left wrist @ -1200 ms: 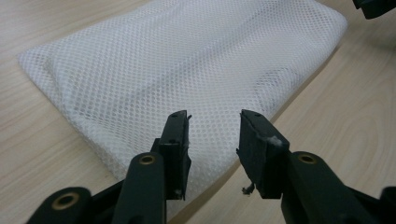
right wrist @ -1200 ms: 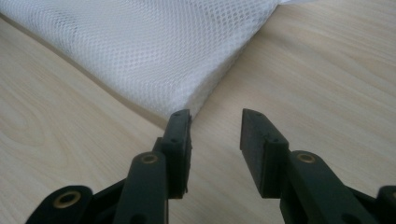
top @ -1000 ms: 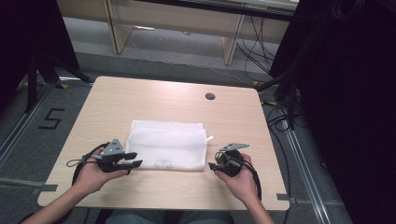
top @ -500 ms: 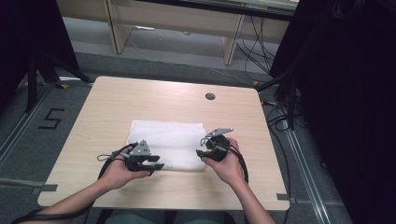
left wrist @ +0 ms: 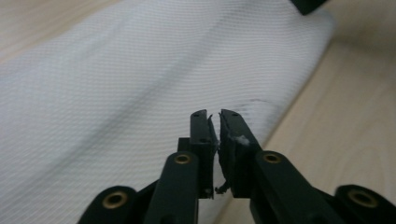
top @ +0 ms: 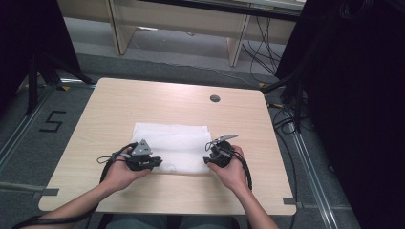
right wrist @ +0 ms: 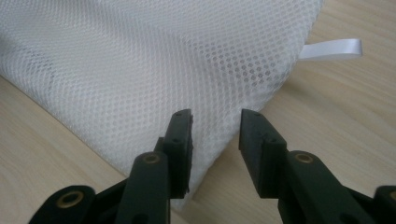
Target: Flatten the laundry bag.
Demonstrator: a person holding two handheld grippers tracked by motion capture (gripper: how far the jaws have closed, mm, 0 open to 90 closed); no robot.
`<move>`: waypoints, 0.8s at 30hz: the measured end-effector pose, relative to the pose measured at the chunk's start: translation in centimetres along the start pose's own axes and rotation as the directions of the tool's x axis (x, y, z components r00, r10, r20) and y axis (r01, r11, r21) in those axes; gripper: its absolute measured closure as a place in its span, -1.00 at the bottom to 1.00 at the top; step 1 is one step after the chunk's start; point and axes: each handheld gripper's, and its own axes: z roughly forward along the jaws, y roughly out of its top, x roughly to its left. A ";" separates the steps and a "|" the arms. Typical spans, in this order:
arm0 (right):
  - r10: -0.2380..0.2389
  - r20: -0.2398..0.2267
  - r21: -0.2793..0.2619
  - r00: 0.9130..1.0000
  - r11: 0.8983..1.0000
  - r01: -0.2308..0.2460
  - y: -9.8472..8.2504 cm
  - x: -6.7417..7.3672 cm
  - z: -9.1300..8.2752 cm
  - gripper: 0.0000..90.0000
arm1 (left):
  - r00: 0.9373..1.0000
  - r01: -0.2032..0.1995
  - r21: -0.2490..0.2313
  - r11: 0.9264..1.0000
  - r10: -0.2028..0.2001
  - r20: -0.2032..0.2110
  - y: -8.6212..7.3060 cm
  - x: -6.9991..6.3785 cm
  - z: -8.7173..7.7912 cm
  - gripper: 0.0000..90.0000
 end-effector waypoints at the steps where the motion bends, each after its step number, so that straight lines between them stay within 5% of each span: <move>1: 0.001 0.004 -0.002 1.000 1.000 -0.001 -0.1 0.1 0.0 0.48 | 1.000 0.012 0.003 1.000 -0.012 -0.012 0.0 0.4 -0.4 0.93; 4: 0.023 0.000 0.016 1.000 1.000 -0.023 -0.2 0.1 0.1 0.51 | 0.996 0.073 0.014 0.997 -0.073 -0.057 -0.3 1.9 -1.5 0.94; 6: 0.029 0.006 0.012 1.000 1.000 -0.029 -0.3 0.0 0.4 0.54 | 0.989 0.097 0.074 0.992 -0.089 -0.115 -1.0 3.3 -2.3 0.94; 7: 0.020 -0.001 0.018 1.000 1.000 -0.020 -0.3 -0.1 0.5 0.55 | 0.979 0.164 0.097 0.982 -0.151 -0.135 -1.8 4.3 -2.5 0.93; 8: 0.020 -0.001 0.018 1.000 1.000 -0.020 -0.3 -0.1 0.5 0.55 | 0.979 0.164 0.097 0.982 -0.151 -0.135 -1.8 4.3 -2.5 0.92; 11: 0.006 0.010 0.031 1.000 0.999 -0.007 -0.4 0.1 0.8 0.61 | 0.966 0.233 0.127 0.964 -0.214 -0.148 -2.5 5.1 -1.7 0.92; 19: 0.015 0.005 0.098 1.000 0.995 -0.016 -0.3 0.6 0.8 0.99 | 0.980 0.188 0.160 0.969 -0.174 -0.101 -2.3 3.8 0.0 0.91; 24: 0.008 0.005 0.124 1.000 0.992 -0.009 -0.7 0.3 -0.1 1.00 | 0.989 0.144 0.177 0.974 -0.135 -0.061 -2.1 3.1 0.2 0.90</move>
